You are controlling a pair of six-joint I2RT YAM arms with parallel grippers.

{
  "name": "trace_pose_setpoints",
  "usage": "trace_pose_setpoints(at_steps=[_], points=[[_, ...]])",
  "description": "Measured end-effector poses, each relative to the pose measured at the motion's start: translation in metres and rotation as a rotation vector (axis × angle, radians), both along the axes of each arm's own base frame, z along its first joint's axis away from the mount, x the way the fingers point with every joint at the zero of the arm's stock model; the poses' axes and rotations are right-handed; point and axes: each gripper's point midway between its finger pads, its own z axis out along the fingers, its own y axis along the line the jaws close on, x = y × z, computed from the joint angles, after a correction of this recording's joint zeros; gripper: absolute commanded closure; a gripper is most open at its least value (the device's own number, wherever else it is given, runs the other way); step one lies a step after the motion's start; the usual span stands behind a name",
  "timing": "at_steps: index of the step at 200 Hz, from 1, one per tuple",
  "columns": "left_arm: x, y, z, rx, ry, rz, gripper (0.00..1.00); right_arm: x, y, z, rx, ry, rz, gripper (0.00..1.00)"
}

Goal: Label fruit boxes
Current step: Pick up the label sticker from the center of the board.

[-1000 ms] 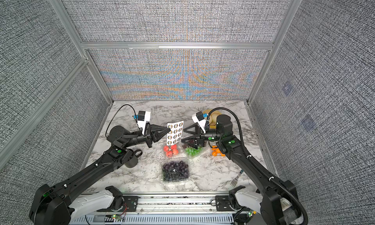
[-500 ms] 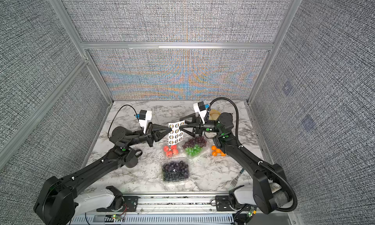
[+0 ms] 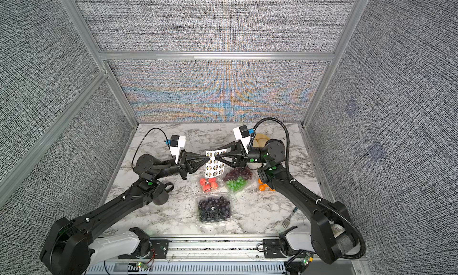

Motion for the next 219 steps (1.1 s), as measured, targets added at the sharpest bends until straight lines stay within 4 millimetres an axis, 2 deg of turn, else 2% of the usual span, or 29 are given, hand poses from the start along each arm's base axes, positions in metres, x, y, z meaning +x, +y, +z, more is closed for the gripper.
trace_pose_setpoints(at_steps=[24,54,58,65,69,74,82,101,134,155,172,219], points=[[0.000,0.000,-0.001,0.000,0.001,0.001,1.00,-0.004,0.000,-0.002,-0.019,-0.015,-0.009,0.88],[0.003,-0.001,-0.003,0.005,0.007,0.004,1.00,0.001,0.002,-0.009,-0.040,-0.009,-0.030,1.00],[0.003,-0.002,-0.004,0.006,0.008,0.004,0.95,0.002,0.002,-0.011,-0.044,-0.003,-0.030,1.00],[0.004,-0.002,-0.005,0.010,0.008,0.005,0.71,0.003,0.003,-0.013,-0.049,0.004,-0.029,1.00],[0.004,-0.002,-0.006,0.011,0.008,0.006,0.62,0.004,0.003,-0.013,-0.050,0.007,-0.030,1.00],[0.005,-0.002,-0.006,0.012,0.007,0.008,0.57,0.004,0.003,-0.014,-0.051,0.009,-0.030,1.00],[0.005,-0.001,-0.006,0.011,0.004,0.009,0.56,0.005,0.004,-0.016,-0.055,0.016,-0.029,1.00],[0.002,0.000,-0.005,0.008,0.010,-0.001,0.57,0.003,0.003,-0.016,-0.061,0.022,-0.021,1.00],[-0.002,0.002,0.002,-0.018,-0.026,-0.023,0.80,-0.003,0.002,-0.014,-0.062,0.010,-0.006,1.00],[-0.003,0.000,0.002,-0.028,-0.021,-0.049,0.81,-0.004,0.001,-0.013,-0.063,0.009,-0.001,1.00],[-0.002,0.000,0.003,-0.036,-0.018,-0.056,0.88,-0.005,0.002,-0.015,-0.068,0.012,0.007,1.00],[-0.004,-0.001,0.004,-0.041,-0.029,-0.076,0.87,-0.004,0.003,-0.019,-0.078,0.022,0.020,1.00]])
